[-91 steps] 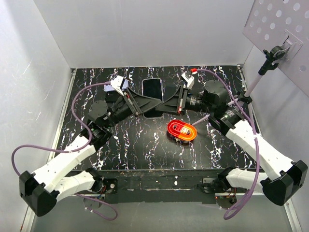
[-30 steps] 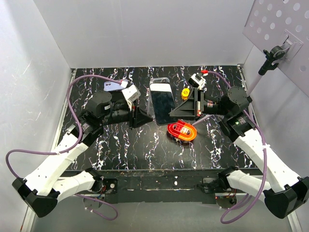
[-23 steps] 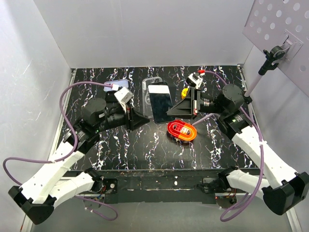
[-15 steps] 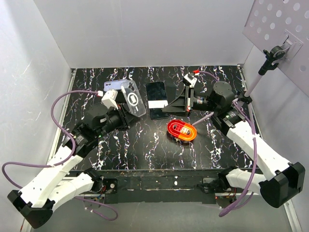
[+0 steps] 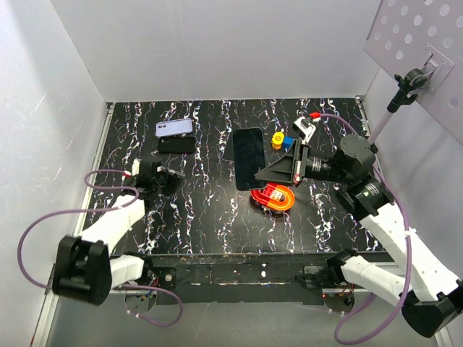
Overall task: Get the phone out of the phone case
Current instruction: Place the phone case at the center of the board, then place the phone at the center of the board.
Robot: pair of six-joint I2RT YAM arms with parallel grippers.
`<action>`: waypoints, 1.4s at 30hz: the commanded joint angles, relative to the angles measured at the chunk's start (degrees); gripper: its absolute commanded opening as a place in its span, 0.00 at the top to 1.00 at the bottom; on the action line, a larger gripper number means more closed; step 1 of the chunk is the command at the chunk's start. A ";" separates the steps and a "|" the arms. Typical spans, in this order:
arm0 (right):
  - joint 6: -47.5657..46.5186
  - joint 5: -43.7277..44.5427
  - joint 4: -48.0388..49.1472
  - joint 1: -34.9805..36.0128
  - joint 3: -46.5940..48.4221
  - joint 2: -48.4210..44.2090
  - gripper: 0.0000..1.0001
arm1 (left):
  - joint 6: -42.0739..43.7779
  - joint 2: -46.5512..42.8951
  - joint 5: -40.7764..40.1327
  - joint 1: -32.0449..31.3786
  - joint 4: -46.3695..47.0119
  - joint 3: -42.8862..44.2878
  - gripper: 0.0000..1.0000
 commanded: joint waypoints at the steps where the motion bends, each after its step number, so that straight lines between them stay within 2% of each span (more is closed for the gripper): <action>1: -3.77 2.73 -2.34 0.16 -0.20 -3.24 0.99 | -6.13 9.46 1.16 2.30 18.70 0.13 1.00; 3: -3.86 2.83 -2.34 0.16 -0.91 -3.60 0.99 | -6.58 14.04 1.78 2.75 24.48 0.31 1.00; 9: -3.25 3.35 -1.20 0.16 -3.28 -4.12 0.99 | -14.21 25.02 -0.06 2.75 29.43 0.92 1.00; 13: -2.54 3.26 0.03 0.16 -4.42 -3.69 0.99 | -18.43 31.27 -1.65 2.92 36.10 1.19 1.00; 17: -2.28 3.70 -0.06 0.16 -5.56 -3.42 0.99 | -22.12 37.77 0.54 3.98 39.53 3.56 1.00; 21: -2.89 4.49 -0.23 0.16 -6.27 -2.81 0.99 | -25.29 42.17 2.39 4.77 47.35 3.12 0.99; 24: -3.42 4.67 0.03 0.16 -7.15 -1.23 0.99 | -25.12 43.85 7.83 5.38 49.39 3.38 0.83; 26: -4.12 5.11 0.12 0.16 -7.41 0.61 0.99 | -24.68 43.15 10.73 5.82 48.25 3.21 0.66; 29: -5.70 7.30 -0.23 0.16 -6.71 4.39 0.99 | -22.06 39.65 14.68 6.09 43.87 2.77 0.39; 30: -6.66 8.70 -0.93 0.16 -5.75 6.06 0.99 | -20.48 37.89 16.61 6.26 41.50 2.86 0.34; 31: -8.50 10.11 -2.07 0.16 -4.70 7.81 0.99 | -19.07 36.31 17.94 6.35 38.09 2.95 0.24; 32: -10.26 11.77 -4.17 0.16 -3.21 10.09 0.99 | -17.75 33.94 19.26 6.44 34.14 3.03 0.21; 33: -12.19 13.53 -6.10 0.16 -0.58 12.29 0.99 | -16.52 31.48 20.31 6.53 29.05 3.38 0.08; 34: -13.60 14.85 -7.69 0.16 1.10 14.92 0.99 | -14.42 29.28 21.02 6.53 24.04 4.08 0.02; 37: -15.54 18.02 -7.27 -0.02 5.40 22.92 0.99 | -6.78 22.60 21.64 6.53 5.84 7.24 0.02; 40: -17.31 20.57 -6.48 -0.02 10.77 32.05 0.99 | 1.83 15.05 21.03 7.14 -2.35 8.48 0.02; 42: -15.29 20.84 -2.89 -0.02 13.41 38.74 0.99 | 7.11 9.86 20.15 6.88 -5.62 9.36 0.02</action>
